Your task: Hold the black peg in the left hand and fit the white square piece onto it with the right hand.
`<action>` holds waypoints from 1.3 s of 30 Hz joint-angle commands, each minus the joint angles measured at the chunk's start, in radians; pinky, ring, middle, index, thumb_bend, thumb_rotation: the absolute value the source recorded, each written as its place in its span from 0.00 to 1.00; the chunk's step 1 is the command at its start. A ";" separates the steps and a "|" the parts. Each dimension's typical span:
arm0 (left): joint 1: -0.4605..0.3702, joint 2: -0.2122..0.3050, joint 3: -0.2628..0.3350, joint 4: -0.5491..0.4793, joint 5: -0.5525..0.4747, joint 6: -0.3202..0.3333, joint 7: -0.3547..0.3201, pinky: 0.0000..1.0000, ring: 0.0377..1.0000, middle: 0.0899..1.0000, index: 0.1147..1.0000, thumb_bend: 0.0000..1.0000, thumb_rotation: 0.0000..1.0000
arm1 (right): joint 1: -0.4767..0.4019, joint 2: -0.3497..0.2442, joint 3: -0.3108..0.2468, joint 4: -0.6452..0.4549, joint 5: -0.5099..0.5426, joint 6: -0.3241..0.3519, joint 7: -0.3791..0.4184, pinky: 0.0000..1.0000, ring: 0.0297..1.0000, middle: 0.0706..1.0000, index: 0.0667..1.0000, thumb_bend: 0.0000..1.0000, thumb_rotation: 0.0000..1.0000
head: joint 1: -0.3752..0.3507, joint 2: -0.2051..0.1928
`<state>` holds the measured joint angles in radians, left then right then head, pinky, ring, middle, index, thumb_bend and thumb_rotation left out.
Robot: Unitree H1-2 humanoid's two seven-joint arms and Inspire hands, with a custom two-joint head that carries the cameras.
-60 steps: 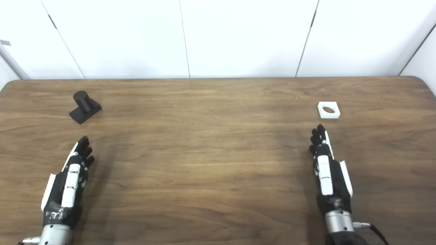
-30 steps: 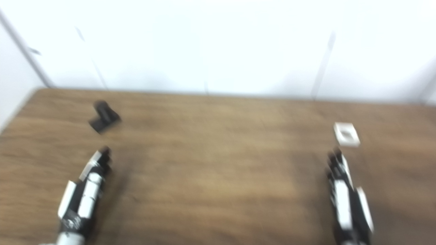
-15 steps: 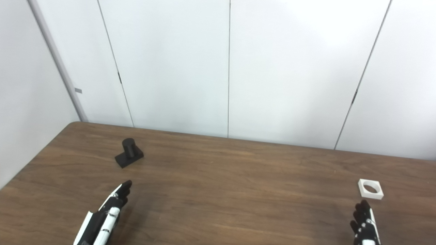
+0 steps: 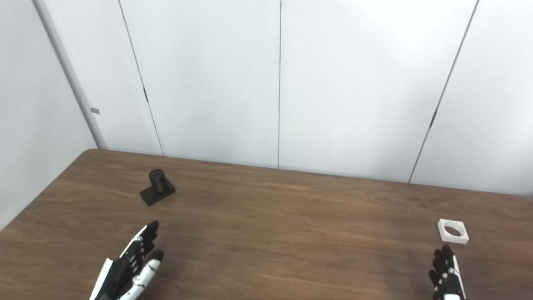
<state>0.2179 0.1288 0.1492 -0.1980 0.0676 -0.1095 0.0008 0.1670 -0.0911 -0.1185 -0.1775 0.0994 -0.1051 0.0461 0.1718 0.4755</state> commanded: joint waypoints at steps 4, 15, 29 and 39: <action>-0.048 0.034 0.031 -0.067 0.012 0.076 0.014 0.96 0.94 0.94 0.91 0.70 0.20 | 0.049 0.004 0.001 0.025 0.006 0.000 0.001 1.00 1.00 0.99 1.00 0.56 1.00 | 0.002 0.007; -0.190 0.154 0.045 -0.080 0.230 0.309 0.035 1.00 0.98 0.94 0.90 0.85 0.30 | 0.055 0.000 0.001 0.021 0.008 -0.001 0.005 0.99 1.00 0.98 1.00 0.51 1.00 | 0.005 0.014; -0.325 0.277 0.024 0.077 0.375 0.370 0.064 1.00 0.99 0.95 0.86 0.87 0.36 | 0.049 0.003 0.006 0.022 0.006 -0.006 0.007 0.99 1.00 0.99 1.00 0.55 1.00 | 0.000 0.013; -0.443 0.329 -0.024 0.304 0.448 0.323 0.123 1.00 0.96 0.92 0.81 0.90 0.34 | 0.052 0.014 0.007 0.007 -0.002 0.009 -0.005 0.96 0.97 0.97 1.00 0.51 1.00 | -0.006 0.014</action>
<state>-0.1720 0.4253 0.1268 0.0988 0.5022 0.2456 0.0963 0.1733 -0.0914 -0.1178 -0.1869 0.0952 -0.0939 0.0452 0.1641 0.4893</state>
